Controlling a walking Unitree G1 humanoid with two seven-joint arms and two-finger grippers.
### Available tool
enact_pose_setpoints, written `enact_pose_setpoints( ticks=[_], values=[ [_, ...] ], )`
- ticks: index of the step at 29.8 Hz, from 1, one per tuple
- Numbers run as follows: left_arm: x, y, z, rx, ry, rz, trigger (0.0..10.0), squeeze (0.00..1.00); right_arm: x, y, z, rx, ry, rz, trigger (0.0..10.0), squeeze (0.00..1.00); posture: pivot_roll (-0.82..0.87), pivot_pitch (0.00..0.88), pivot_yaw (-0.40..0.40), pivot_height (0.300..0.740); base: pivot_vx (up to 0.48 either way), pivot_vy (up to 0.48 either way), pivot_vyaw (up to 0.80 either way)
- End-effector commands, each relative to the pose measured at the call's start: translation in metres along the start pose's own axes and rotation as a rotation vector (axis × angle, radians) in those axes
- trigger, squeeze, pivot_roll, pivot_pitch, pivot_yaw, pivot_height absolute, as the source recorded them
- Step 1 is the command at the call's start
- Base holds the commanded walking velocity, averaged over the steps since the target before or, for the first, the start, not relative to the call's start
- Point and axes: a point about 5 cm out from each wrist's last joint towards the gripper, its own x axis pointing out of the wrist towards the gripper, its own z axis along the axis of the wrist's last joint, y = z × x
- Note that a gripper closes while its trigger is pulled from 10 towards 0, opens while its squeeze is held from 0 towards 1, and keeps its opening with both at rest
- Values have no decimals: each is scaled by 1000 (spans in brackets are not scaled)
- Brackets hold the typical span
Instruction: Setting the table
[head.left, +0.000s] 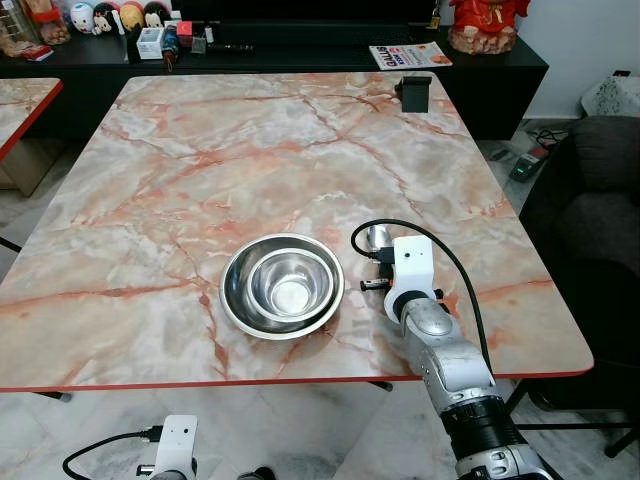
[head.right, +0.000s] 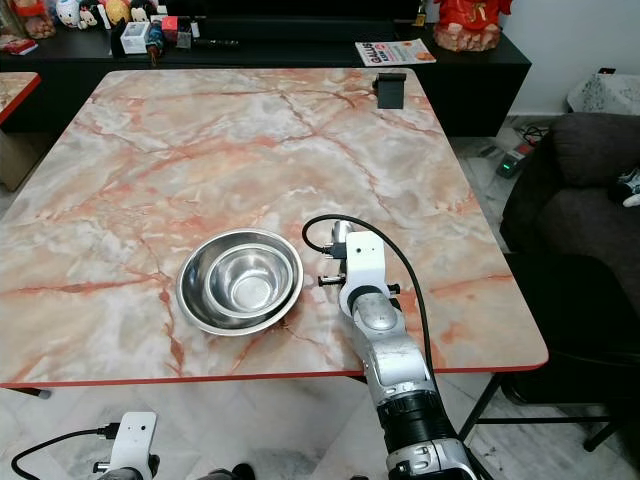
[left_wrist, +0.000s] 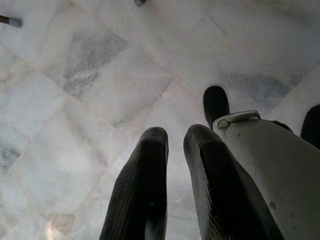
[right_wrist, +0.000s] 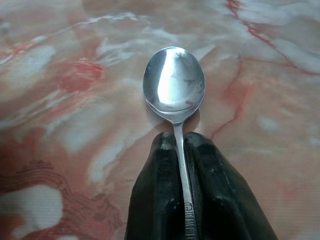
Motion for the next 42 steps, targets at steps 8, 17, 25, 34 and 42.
enact_pose_setpoints(
  ticks=[8, 17, 25, 34, 42],
  values=[
    [-1, 2, -7, 10, 29, 8, 10000, 0, -1, -1, -5, -6, 17, -2, 10000, 1000, -58, 151, -10, 740, 0, 0, 0],
    [-1, 2, -7, 15, 27, 7, 10000, 0, -1, 2, -3, 1, 4, 7, 10000, 1000, -55, 155, -7, 740, 0, 0, 0],
    [-1, 2, -6, 16, 24, 7, 10000, 0, -2, 1, 18, -13, -121, -4, 10000, 0, -56, 151, -6, 740, 0, 0, 0],
    [-1, 2, -5, 17, 23, 5, 10000, 0, -4, -6, 36, -24, -232, -56, 10000, 0, -60, 149, -3, 740, 0, 0, 0],
    [0, 2, -2, 9, 6, 11, 10000, 0, -11, -12, 58, -63, -420, -132, 10000, 0, -58, 144, -4, 740, 0, 0, 0]
  ],
)
